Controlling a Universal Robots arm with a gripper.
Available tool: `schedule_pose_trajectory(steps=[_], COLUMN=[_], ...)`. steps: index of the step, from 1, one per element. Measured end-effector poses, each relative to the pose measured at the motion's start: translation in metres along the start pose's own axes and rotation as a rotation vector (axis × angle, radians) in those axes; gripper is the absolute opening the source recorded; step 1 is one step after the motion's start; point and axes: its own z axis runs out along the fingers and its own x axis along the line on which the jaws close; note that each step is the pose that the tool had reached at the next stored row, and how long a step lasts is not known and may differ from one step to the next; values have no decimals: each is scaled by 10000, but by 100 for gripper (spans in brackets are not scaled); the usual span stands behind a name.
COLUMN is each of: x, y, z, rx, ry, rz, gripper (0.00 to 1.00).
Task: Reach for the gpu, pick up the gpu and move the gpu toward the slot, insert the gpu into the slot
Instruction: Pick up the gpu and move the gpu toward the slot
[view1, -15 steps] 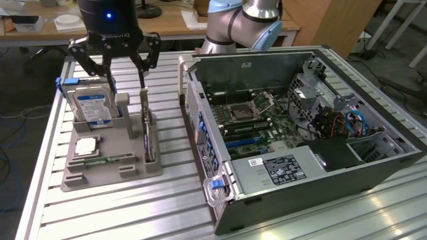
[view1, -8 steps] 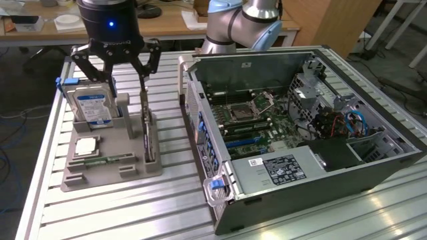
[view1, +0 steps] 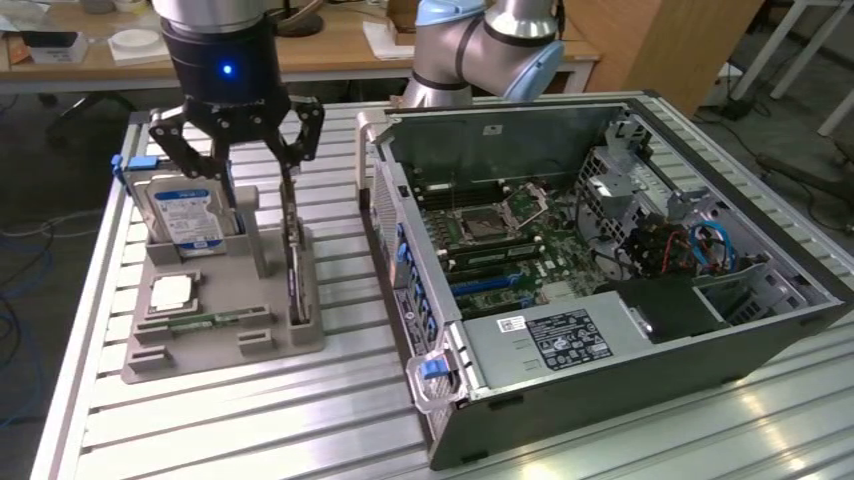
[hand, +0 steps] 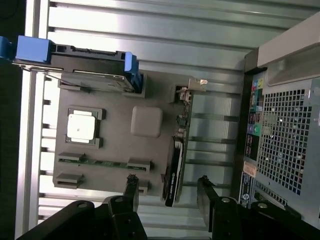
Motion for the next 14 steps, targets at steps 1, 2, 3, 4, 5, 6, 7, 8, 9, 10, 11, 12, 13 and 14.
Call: schedule_pose_trajectory(steps=[1, 2, 3, 4, 5, 6, 7, 8, 9, 10, 11, 12, 13, 14], x=[1, 1, -4, -15, -31, -52, -73, -85, -91, -94, -94, -94, -94, -94], y=[-10, -19, -26, -32, -36, -39, -42, -46, -49, -52, -53, -54, -55, -55], z=[17, 35, 53, 73, 90, 109, 128, 146, 165, 181, 199, 220, 238, 255], rx=[0, -6, -11, -15, -15, -16, -16, -16, -16, -14, -13, -11, -9, -5], ry=[1, 0, 0, 0, 1, 0, -1, -3, -8, -11, -15, -21, -27, -31], rz=[1, 3, 6, 9, 11, 13, 15, 20, 31, 49, 89, 180, 296, 414], gripper=[59, 59, 59, 59, 59, 59, 59, 59, 59, 59, 59, 59, 59, 59])
